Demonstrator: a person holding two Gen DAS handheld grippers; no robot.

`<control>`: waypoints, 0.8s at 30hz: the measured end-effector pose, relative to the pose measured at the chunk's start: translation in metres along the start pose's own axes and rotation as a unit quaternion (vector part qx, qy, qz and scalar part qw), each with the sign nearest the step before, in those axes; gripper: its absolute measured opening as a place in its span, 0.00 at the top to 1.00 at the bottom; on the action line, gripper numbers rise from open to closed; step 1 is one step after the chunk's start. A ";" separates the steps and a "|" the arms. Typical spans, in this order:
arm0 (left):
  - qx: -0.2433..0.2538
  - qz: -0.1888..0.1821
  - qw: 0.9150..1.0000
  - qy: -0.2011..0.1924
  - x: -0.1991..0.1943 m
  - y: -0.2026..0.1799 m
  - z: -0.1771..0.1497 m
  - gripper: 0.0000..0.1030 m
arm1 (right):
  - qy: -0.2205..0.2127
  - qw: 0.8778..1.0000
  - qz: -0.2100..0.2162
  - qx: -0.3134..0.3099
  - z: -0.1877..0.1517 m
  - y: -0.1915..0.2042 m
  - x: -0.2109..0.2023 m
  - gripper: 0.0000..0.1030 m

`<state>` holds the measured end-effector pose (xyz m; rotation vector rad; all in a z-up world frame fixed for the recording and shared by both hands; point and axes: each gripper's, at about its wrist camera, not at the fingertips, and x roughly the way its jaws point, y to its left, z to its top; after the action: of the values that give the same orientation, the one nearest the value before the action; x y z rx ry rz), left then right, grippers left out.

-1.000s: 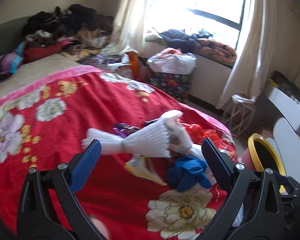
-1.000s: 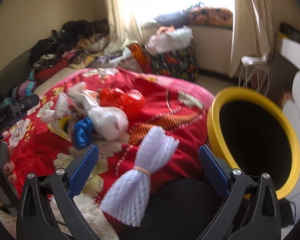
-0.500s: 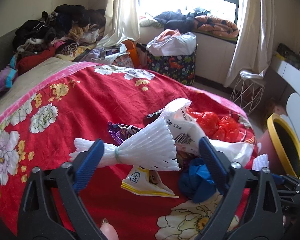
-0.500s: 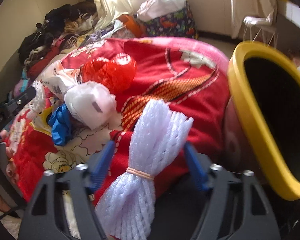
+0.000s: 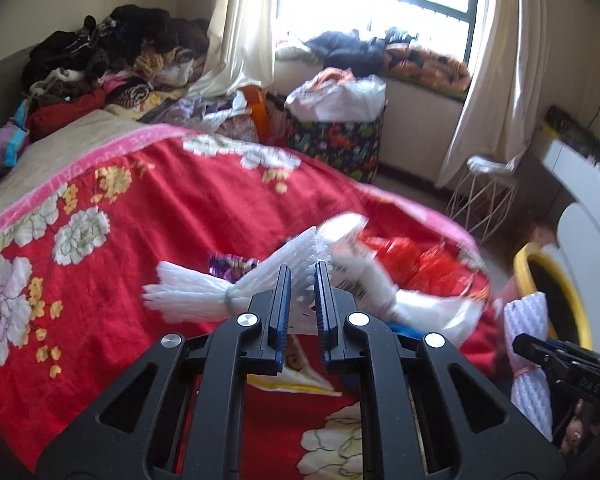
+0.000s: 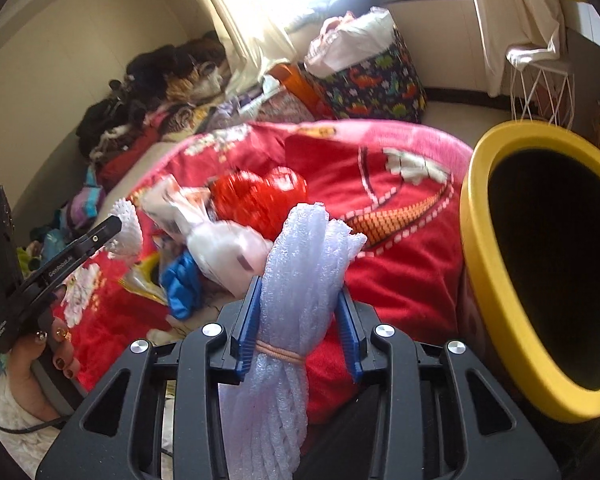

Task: Collect trash
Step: 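Carry both mesh nets over the yellow bin and open both tools to drop them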

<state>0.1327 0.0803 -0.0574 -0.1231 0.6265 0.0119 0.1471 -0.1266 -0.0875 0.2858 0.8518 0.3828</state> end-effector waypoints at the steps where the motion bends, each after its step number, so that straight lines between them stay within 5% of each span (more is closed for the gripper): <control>1: -0.003 -0.005 1.000 -0.010 -0.006 -0.001 0.004 0.93 | -0.007 1.000 0.002 -0.002 0.002 0.000 -0.005 0.67; 12: 0.006 -0.086 0.994 -0.068 -0.055 -0.046 0.034 0.94 | -0.081 0.996 -0.010 -0.020 0.026 -0.011 -0.049 0.67; 24: 0.064 -0.186 0.978 -0.063 -0.062 -0.122 0.030 0.94 | -0.131 0.990 -0.043 0.017 0.039 -0.058 -0.087 0.67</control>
<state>0.1058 -0.0360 0.0172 -0.1120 0.4680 -0.3800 0.1379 -0.2201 -0.0276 0.3230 0.6115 0.2445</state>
